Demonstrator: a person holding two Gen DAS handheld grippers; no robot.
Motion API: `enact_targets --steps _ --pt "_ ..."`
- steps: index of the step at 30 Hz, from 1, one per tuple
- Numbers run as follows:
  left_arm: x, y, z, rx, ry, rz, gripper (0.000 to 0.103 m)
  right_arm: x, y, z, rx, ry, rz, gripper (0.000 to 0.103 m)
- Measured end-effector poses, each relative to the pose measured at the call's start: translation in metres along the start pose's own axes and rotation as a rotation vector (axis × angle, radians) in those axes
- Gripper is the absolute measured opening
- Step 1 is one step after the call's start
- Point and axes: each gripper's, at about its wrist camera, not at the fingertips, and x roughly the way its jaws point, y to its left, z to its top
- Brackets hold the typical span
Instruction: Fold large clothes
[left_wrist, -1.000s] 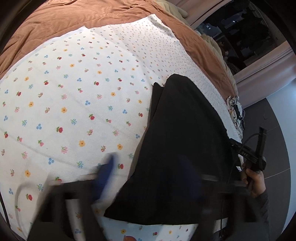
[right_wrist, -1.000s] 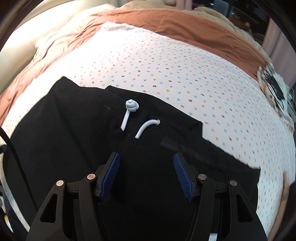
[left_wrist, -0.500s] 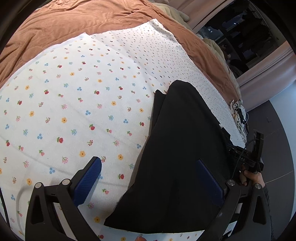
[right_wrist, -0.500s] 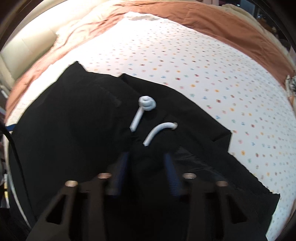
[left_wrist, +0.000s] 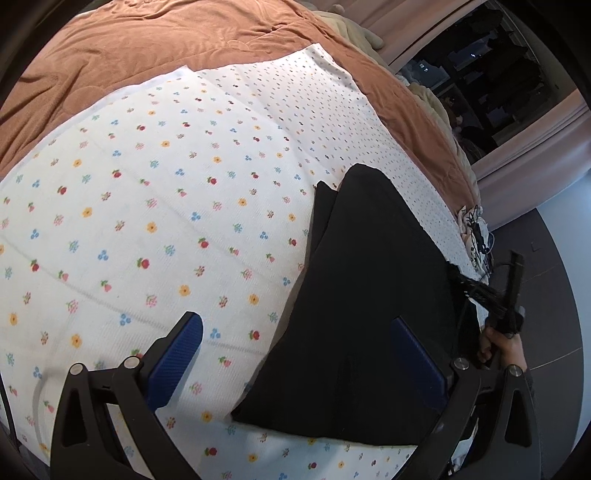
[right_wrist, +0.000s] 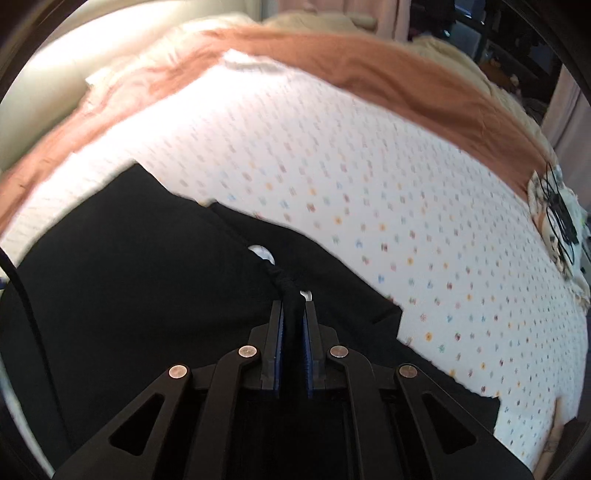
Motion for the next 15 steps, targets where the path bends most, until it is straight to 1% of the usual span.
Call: enact_targets --steps 1,2,4,5,6,7,8,11,12,15 --pt "-0.002 0.003 -0.002 -0.010 0.002 -0.001 0.103 0.008 0.002 -0.001 0.017 0.032 -0.015 0.006" --pt "-0.004 0.005 -0.003 -0.016 0.005 -0.003 0.103 0.015 0.004 -0.001 0.036 0.052 -0.025 0.011" --pt "-0.007 0.010 -0.006 -0.029 0.011 -0.013 0.103 0.017 0.007 -0.002 0.075 0.057 -0.059 0.018" --pt "-0.008 0.012 -0.008 -0.035 0.014 -0.020 0.103 0.014 0.009 0.000 0.081 0.049 -0.084 0.030" --pt "-0.010 0.015 -0.010 -0.042 0.020 -0.034 0.103 0.010 0.011 0.001 0.085 0.044 -0.102 0.056" --pt "-0.010 0.017 -0.012 -0.047 0.025 -0.046 0.103 0.004 0.011 0.000 0.097 0.034 -0.115 0.072" --pt "-0.011 0.018 -0.014 -0.052 0.031 -0.058 0.100 -0.003 0.011 -0.001 0.113 0.017 -0.114 0.083" --pt "-0.011 0.022 -0.022 -0.076 0.059 -0.090 0.093 -0.028 0.006 -0.005 0.164 -0.014 -0.077 0.083" --pt "-0.011 0.022 -0.025 -0.085 0.067 -0.103 0.088 -0.036 0.005 -0.008 0.179 -0.020 -0.066 0.083" --pt "-0.009 0.024 -0.032 -0.112 0.095 -0.136 0.080 -0.062 0.004 -0.023 0.206 -0.044 -0.026 0.083"
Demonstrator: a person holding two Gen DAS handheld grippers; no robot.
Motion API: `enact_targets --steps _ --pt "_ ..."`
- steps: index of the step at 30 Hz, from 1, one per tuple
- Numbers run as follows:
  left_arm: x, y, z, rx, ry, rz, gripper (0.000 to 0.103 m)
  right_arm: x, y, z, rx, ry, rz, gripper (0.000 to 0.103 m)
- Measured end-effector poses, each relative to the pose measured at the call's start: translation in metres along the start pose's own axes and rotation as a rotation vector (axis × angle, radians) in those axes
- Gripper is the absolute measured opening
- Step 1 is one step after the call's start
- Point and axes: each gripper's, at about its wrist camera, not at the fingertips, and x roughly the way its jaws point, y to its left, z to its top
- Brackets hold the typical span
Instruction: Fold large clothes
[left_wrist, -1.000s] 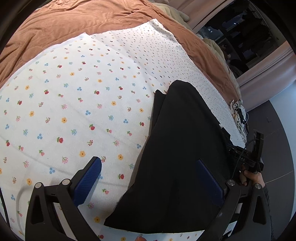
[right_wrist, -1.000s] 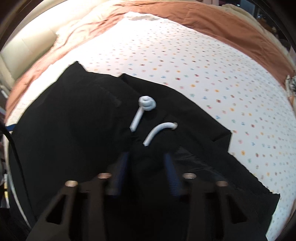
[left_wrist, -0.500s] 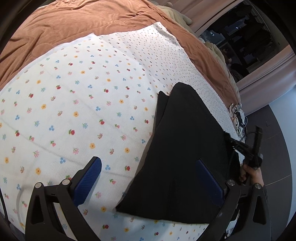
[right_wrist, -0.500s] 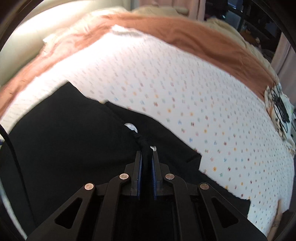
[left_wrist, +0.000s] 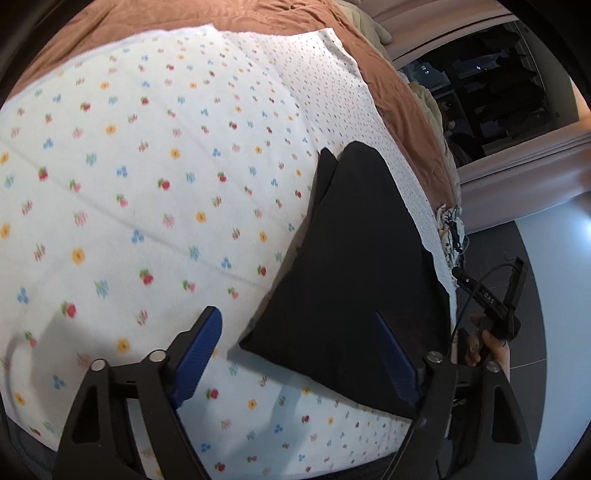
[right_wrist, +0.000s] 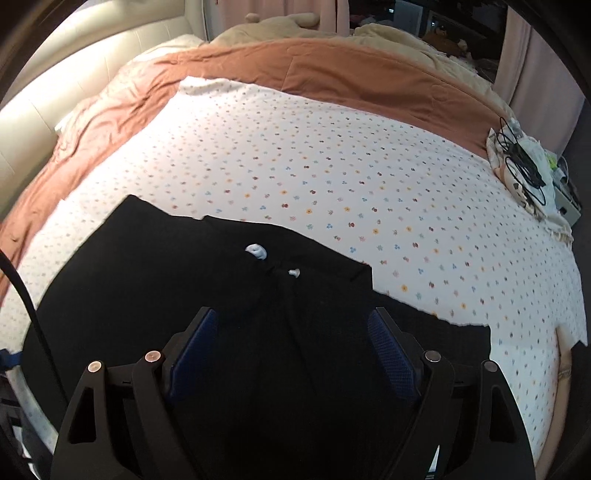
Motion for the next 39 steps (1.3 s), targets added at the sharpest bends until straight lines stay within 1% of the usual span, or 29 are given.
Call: enact_targets --steps 3,8,10,12,14,17,19,20,21,22,24,25,27,29,31,33,34,35,39 --pt "0.005 0.004 -0.007 -0.037 0.036 -0.031 0.073 -0.023 -0.003 -0.016 0.040 -0.007 0.025 0.083" --pt "0.011 0.003 -0.015 -0.055 0.082 -0.075 0.072 -0.068 -0.007 -0.051 0.102 -0.021 0.056 0.081" --pt "0.016 0.001 -0.015 -0.054 0.095 -0.091 0.072 -0.081 -0.005 -0.064 0.113 -0.020 0.071 0.075" --pt "0.023 -0.001 -0.014 -0.052 0.103 -0.103 0.072 -0.096 -0.002 -0.078 0.126 -0.012 0.092 0.067" --pt "0.030 -0.004 -0.012 -0.054 0.110 -0.121 0.067 -0.109 0.001 -0.096 0.143 -0.007 0.118 0.066" --pt "0.039 -0.009 -0.007 -0.045 0.110 -0.136 0.067 -0.121 0.003 -0.116 0.178 -0.002 0.158 0.065" --pt "0.044 -0.013 -0.004 -0.036 0.112 -0.135 0.063 -0.128 0.005 -0.125 0.207 -0.004 0.163 0.060" --pt "0.045 -0.014 -0.003 -0.033 0.112 -0.132 0.060 -0.129 0.006 -0.130 0.222 -0.002 0.163 0.055" --pt "0.047 -0.014 -0.002 -0.037 0.111 -0.129 0.056 -0.130 0.008 -0.133 0.234 0.001 0.166 0.051" --pt "0.047 -0.013 -0.001 -0.041 0.108 -0.129 0.053 -0.131 0.010 -0.137 0.246 0.002 0.172 0.051" --pt "0.047 -0.010 0.000 -0.044 0.102 -0.126 0.040 -0.133 0.020 -0.144 0.265 0.001 0.182 0.051" --pt "0.047 -0.008 0.000 -0.044 0.098 -0.129 0.037 -0.133 0.024 -0.147 0.269 0.001 0.182 0.050" --pt "0.044 -0.007 0.000 -0.042 0.085 -0.148 0.019 -0.131 0.036 -0.153 0.274 0.001 0.185 0.050" --pt "0.038 -0.008 0.002 -0.033 0.066 -0.186 0.014 -0.125 0.046 -0.158 0.277 0.016 0.190 0.045" --pt "0.035 -0.009 0.003 -0.029 0.056 -0.206 0.012 -0.111 0.055 -0.162 0.277 0.047 0.179 0.041" --pt "0.033 -0.011 0.004 -0.023 0.052 -0.211 0.012 -0.092 0.062 -0.166 0.275 0.095 0.185 0.033" --pt "0.033 -0.013 0.004 -0.018 0.051 -0.217 0.012 -0.082 0.062 -0.167 0.280 0.116 0.173 0.033" --pt "0.032 -0.014 0.005 -0.014 0.049 -0.220 0.012 -0.076 0.059 -0.167 0.285 0.119 0.156 0.032" --pt "0.031 -0.020 0.006 -0.004 0.042 -0.224 0.012 -0.070 0.039 -0.155 0.347 0.087 0.151 0.031"
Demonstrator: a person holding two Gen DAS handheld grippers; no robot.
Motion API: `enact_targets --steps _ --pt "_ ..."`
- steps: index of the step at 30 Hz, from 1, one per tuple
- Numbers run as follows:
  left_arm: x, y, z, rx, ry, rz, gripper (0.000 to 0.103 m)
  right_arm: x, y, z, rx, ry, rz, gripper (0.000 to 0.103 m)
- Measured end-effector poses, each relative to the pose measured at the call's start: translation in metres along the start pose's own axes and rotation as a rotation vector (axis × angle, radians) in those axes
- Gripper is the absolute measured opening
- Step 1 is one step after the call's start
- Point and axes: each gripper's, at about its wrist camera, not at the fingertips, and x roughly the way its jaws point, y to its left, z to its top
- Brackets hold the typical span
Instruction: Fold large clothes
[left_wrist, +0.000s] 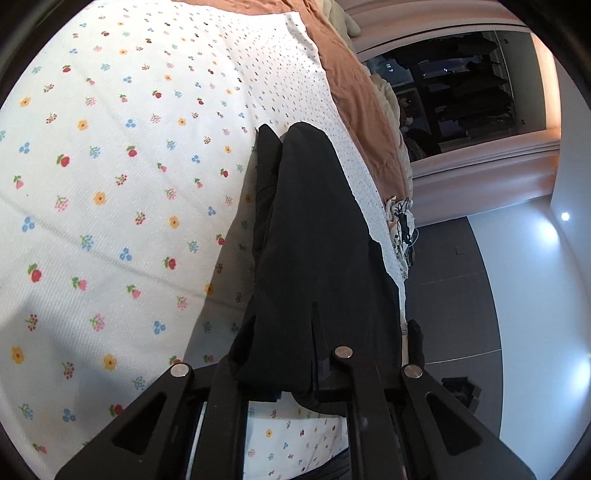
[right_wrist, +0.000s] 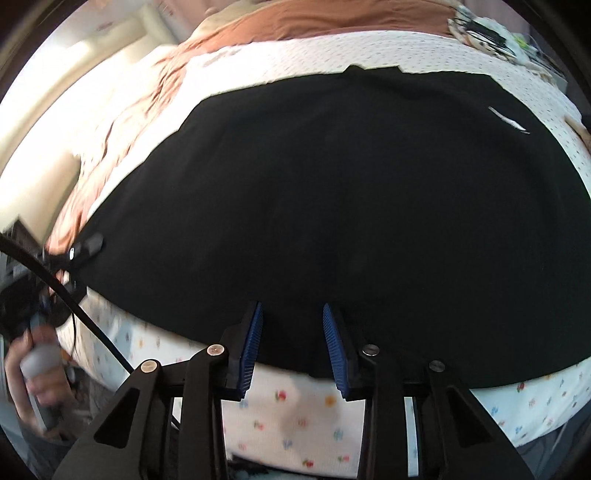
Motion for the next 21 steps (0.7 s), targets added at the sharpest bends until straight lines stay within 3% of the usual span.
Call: enact_targets --steps 8,21 --pt "0.004 -0.002 0.002 -0.040 0.004 -0.005 0.012 0.027 -0.028 0.062 0.039 -0.013 -0.035 0.031" --pt "0.017 0.015 0.004 -0.145 0.051 0.082 0.014 0.068 -0.076 0.163 0.092 -0.031 -0.141 0.031"
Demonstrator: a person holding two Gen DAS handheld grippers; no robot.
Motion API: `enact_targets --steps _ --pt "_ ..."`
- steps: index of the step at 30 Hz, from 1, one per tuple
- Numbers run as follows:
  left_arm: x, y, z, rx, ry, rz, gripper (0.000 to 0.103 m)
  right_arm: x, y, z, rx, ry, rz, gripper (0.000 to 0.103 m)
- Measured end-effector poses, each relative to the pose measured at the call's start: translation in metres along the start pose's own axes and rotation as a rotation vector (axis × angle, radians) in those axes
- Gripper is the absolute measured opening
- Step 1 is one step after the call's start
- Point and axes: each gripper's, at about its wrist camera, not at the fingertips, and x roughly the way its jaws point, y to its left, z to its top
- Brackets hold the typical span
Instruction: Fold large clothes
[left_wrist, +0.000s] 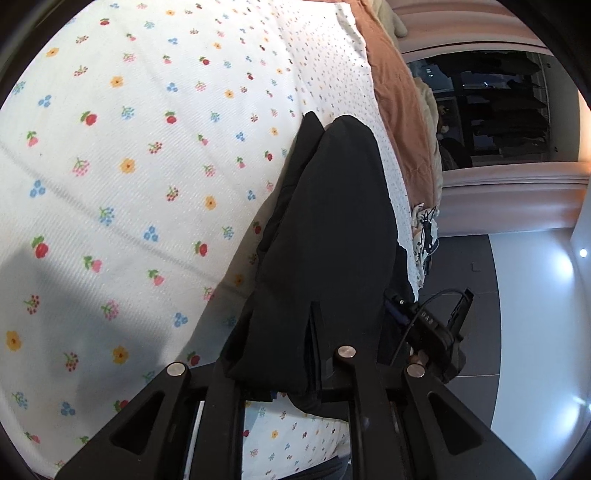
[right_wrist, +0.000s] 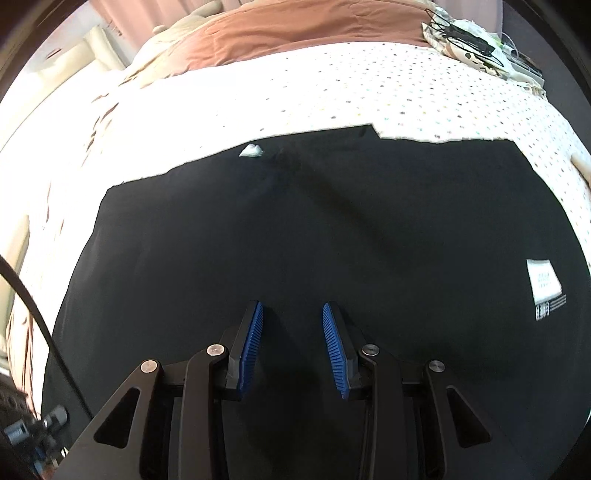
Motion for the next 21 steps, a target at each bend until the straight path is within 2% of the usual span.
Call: enact_targets --steps 6,10,14,15,17,19,21 --pt "0.006 0.004 0.002 -0.024 0.016 0.032 0.018 0.017 -0.029 0.033 0.046 -0.003 0.004 0.031" --pt "0.008 0.007 0.002 -0.031 0.019 0.036 0.018 0.021 -0.058 0.046 0.103 0.001 0.066 0.031" --pt "0.010 0.008 0.003 -0.037 0.017 0.036 0.018 0.022 -0.084 0.057 0.121 -0.012 0.035 0.031" --pt "0.011 0.008 0.004 -0.039 0.012 0.028 0.018 0.021 -0.068 0.055 0.132 -0.014 0.030 0.031" --pt "0.010 0.009 0.001 -0.030 -0.006 0.010 0.018 0.014 -0.061 0.050 0.150 -0.003 0.055 0.031" --pt "0.008 0.007 -0.001 -0.006 -0.023 0.001 0.018 0.006 -0.056 0.045 0.124 0.005 0.092 0.031" --pt "0.003 0.005 -0.003 0.007 -0.036 -0.026 0.013 -0.003 -0.047 0.039 0.076 0.001 0.116 0.031"
